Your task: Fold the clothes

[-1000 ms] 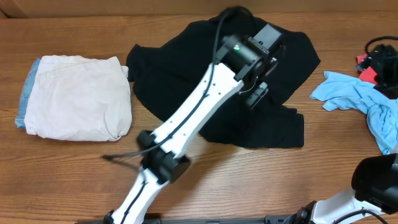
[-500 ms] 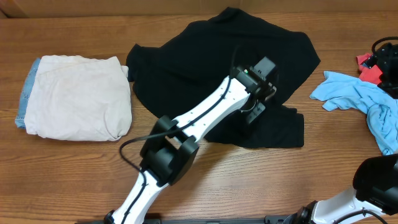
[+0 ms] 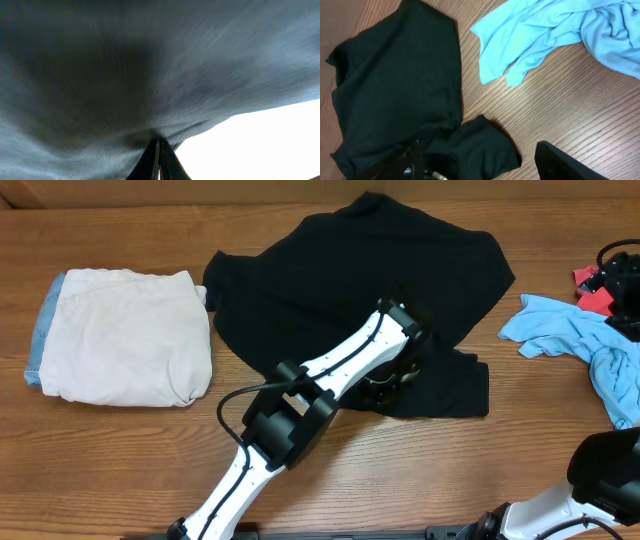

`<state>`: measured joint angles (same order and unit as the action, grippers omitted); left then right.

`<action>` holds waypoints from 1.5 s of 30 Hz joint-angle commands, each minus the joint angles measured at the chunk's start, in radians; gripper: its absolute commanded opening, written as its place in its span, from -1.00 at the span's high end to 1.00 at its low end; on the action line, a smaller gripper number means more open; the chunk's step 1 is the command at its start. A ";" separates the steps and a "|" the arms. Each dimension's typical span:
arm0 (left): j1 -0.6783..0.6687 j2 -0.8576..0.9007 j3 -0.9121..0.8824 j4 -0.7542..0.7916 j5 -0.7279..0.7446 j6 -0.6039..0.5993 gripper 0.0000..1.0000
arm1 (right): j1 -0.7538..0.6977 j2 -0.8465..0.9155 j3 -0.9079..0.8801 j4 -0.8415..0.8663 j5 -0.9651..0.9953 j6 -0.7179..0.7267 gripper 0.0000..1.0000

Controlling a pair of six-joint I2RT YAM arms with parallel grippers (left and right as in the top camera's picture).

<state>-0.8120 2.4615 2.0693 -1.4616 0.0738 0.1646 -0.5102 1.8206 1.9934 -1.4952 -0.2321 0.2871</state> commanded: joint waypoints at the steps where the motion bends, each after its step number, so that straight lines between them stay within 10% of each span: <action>1: 0.008 0.015 -0.026 -0.056 -0.111 -0.054 0.92 | -0.001 -0.023 0.010 0.003 -0.008 -0.007 -0.51; 16: 0.080 -0.227 -0.038 -0.194 -0.124 -0.119 0.91 | -0.001 -0.023 0.010 0.012 -0.008 -0.007 -0.51; 25: -0.048 -0.233 -0.038 0.139 0.005 0.057 -0.47 | -0.001 -0.023 0.010 0.013 -0.008 -0.007 -0.51; 36: -0.135 -0.055 -0.038 0.293 -0.005 0.105 -0.73 | 0.000 -0.023 0.010 0.011 -0.009 -0.007 -0.51; 39: -0.129 -0.055 -0.038 0.300 -0.005 0.105 -0.40 | 0.000 -0.023 0.010 0.007 -0.008 -0.007 -0.51; 42: -0.125 -0.053 -0.038 0.286 -0.005 0.105 0.74 | 0.000 -0.023 0.010 0.005 -0.008 -0.007 -0.51; 45: -0.119 -0.053 -0.038 0.203 -0.010 0.105 0.92 | 0.000 -0.023 0.010 0.003 -0.008 -0.008 -0.51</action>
<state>-0.9405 2.4157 2.0262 -1.1995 0.0639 0.2516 -0.5102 1.8206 1.9934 -1.4925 -0.2321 0.2871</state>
